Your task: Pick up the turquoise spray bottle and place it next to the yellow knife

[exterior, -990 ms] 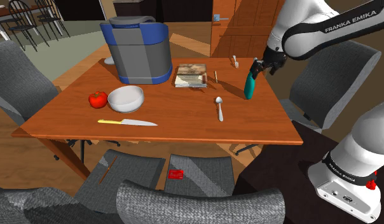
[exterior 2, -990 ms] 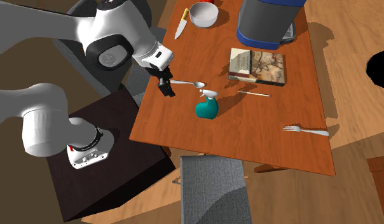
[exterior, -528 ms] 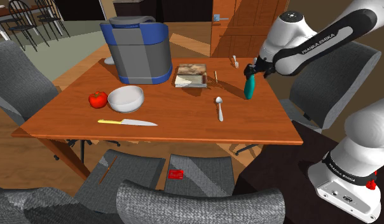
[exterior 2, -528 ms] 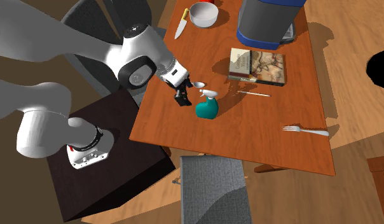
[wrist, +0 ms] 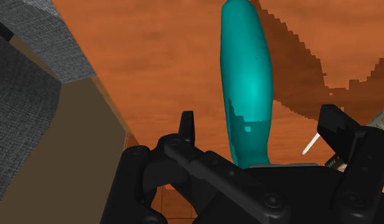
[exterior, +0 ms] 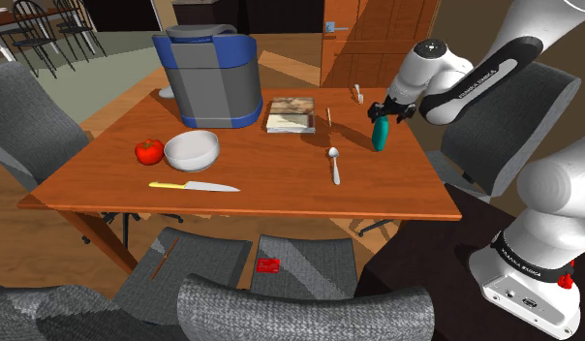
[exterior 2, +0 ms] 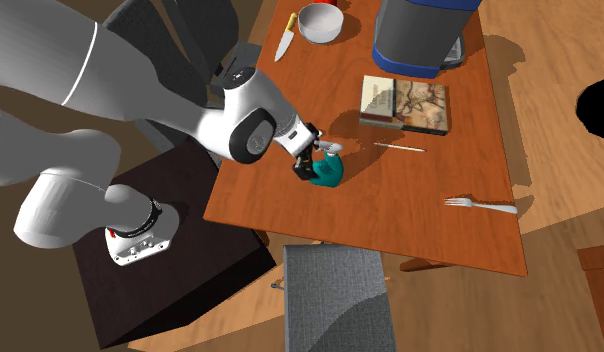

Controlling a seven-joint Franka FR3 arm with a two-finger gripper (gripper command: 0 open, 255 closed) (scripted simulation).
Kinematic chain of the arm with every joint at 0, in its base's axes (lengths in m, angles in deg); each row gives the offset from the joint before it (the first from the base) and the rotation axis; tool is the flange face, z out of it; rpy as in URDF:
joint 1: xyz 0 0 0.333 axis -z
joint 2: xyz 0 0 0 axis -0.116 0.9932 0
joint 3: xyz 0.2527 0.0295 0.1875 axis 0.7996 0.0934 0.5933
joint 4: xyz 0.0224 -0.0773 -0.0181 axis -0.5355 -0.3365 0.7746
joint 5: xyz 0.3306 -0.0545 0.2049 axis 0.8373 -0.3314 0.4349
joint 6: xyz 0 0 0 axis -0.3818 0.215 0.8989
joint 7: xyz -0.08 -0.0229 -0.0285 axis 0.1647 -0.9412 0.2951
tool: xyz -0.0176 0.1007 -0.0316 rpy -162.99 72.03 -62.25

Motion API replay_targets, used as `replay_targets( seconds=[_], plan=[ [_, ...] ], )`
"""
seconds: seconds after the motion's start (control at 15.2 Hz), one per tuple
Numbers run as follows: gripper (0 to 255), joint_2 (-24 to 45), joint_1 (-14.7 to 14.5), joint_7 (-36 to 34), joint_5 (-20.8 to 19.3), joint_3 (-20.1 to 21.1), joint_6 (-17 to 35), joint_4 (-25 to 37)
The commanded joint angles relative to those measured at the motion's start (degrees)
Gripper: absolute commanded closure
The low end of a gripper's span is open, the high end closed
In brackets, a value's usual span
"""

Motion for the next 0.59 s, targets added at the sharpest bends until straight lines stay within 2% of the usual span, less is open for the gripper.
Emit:
replay_targets(
  seconds=[0.0,0.13,0.53],
  plan=[
    [0,2.3,0.8,-3.6,-4.6,0.0,0.5,1.3],
    [0,4.0,1.0,-6.3,-7.9,-0.3,0.6,2.4],
    [0,4.0,0.9,-6.3,-7.9,-0.4,0.6,2.4]
  ],
)
